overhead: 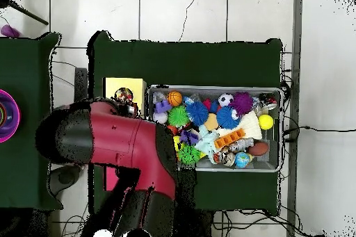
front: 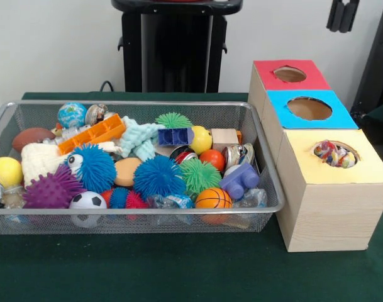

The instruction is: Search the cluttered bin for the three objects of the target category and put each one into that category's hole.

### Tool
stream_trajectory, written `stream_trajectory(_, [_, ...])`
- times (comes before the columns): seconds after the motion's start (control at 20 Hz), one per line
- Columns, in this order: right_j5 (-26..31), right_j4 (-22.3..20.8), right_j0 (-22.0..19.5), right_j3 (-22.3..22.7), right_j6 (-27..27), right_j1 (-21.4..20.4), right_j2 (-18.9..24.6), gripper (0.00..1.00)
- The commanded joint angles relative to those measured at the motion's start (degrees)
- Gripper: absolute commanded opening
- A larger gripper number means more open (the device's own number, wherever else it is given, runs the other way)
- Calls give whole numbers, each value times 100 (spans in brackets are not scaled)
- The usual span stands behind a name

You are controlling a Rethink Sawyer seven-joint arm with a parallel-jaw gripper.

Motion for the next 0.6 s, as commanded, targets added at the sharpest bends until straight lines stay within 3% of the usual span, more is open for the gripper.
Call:
stream_trajectory(0.05, [38, -333, -325, 808, 417, 49, 450, 0])
stream_trajectory(0.35, [-460, -292, -285, 771, 733, 316, 544, 0])
stream_trajectory(0.6, [-346, -231, -345, 420, 741, 556, 611, 0])
